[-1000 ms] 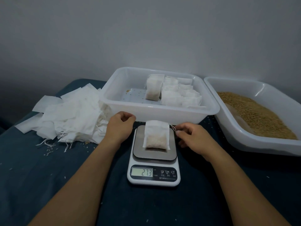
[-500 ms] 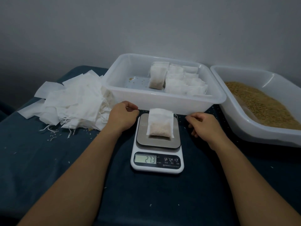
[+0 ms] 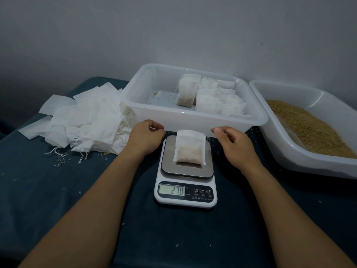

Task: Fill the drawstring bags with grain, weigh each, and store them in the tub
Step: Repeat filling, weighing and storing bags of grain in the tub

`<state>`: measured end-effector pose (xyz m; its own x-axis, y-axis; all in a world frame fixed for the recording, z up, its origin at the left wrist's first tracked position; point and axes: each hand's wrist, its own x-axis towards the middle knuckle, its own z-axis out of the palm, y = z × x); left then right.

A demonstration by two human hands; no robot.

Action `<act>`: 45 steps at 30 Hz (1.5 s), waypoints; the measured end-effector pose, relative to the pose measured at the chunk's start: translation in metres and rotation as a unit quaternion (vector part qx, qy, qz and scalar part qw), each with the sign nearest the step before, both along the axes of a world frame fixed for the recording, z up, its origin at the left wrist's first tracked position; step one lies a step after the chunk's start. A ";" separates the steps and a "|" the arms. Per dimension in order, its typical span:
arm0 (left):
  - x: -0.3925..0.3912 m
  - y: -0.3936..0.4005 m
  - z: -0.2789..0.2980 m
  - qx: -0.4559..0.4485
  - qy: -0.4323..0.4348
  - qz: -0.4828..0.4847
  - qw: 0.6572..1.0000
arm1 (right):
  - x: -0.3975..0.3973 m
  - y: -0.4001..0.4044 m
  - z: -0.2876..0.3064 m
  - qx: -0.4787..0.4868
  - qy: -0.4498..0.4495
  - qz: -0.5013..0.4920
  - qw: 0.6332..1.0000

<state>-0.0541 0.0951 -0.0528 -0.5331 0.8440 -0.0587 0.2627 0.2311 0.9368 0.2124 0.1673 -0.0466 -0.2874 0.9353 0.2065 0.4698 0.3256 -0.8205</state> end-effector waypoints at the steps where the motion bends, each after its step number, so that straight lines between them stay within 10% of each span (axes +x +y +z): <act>1: 0.001 -0.001 0.001 0.002 0.002 0.002 1.000 | -0.005 0.000 0.003 -0.003 0.000 0.016 1.000; 12: 0.017 -0.017 0.027 0.057 0.090 0.033 0.994 | -0.038 -0.006 0.023 0.017 -0.051 0.120 0.991; 18: 0.038 -0.037 0.048 0.300 0.219 0.062 0.926 | -0.031 -0.034 0.058 0.145 -0.013 0.159 0.976; 22: 0.058 -0.048 0.061 0.408 0.080 -0.045 0.908 | -0.023 -0.043 0.098 0.202 0.051 0.163 0.964; 26: 0.080 -0.048 0.065 0.277 -0.156 -0.203 0.926 | -0.016 -0.037 0.132 0.240 0.086 0.156 0.954; 32: 0.112 -0.021 0.085 0.187 -0.401 -0.270 0.855 | -0.001 -0.017 0.152 0.265 0.128 0.112 0.949; 45: 0.156 0.071 0.145 0.135 0.046 -0.288 0.947 | 0.086 0.044 0.135 0.034 0.175 0.074 0.981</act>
